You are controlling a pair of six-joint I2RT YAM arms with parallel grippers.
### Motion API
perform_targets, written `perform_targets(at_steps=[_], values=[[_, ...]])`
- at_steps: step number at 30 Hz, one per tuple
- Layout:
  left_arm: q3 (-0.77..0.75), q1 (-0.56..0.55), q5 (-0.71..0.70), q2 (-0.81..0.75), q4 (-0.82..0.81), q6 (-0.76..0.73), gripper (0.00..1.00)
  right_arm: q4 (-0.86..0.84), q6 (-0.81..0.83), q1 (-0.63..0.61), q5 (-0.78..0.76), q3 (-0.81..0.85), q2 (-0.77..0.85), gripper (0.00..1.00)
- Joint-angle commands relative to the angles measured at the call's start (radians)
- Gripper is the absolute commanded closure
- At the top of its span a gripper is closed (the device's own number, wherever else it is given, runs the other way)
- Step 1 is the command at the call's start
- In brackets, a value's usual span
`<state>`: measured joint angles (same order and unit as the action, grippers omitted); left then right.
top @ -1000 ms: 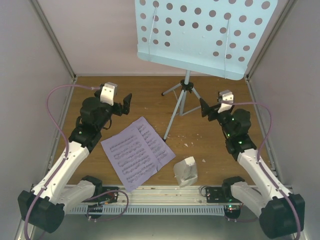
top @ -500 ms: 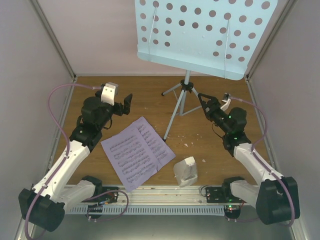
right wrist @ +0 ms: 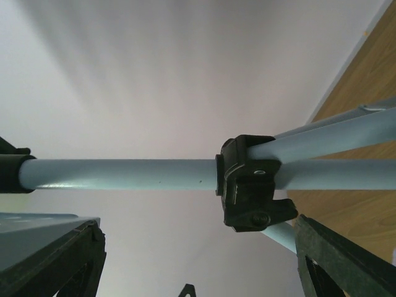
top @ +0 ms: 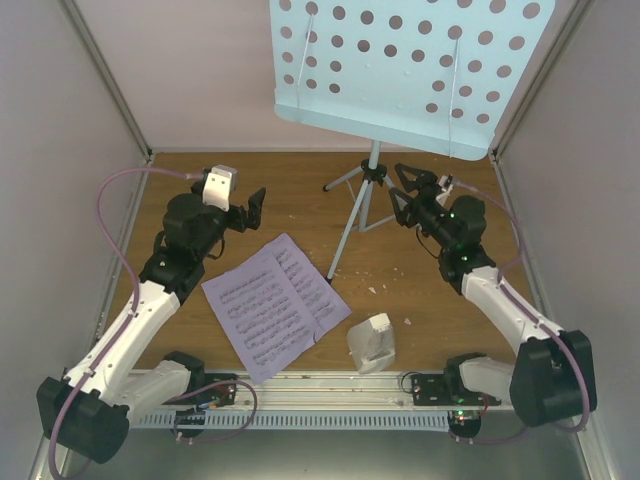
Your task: Pack up the instrument practice props
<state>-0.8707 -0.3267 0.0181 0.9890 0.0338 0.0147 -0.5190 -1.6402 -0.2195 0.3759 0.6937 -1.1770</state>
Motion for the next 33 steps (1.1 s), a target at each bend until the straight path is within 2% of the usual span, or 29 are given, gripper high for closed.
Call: perform_targets(at_steps=[1,7,13,29,33], values=[[0.009,-0.009,-0.008,-0.019,-0.049,-0.005,0.01,0.038,-0.072,-0.029,0.007,0.069,-0.05,0.18],[0.009,-0.011,-0.008,-0.022,-0.049,-0.005,0.01,0.081,-0.125,-0.054,-0.017,0.077,-0.086,0.27],[0.009,-0.014,-0.009,-0.027,-0.049,-0.007,0.01,0.077,-0.135,-0.065,-0.034,0.085,-0.111,0.32],[0.01,-0.014,-0.009,-0.028,-0.049,-0.009,0.01,0.049,-0.142,-0.072,-0.033,0.091,-0.159,0.73],[0.009,-0.013,-0.01,-0.028,-0.049,-0.009,0.01,0.047,-0.141,-0.072,-0.031,0.088,-0.163,0.8]])
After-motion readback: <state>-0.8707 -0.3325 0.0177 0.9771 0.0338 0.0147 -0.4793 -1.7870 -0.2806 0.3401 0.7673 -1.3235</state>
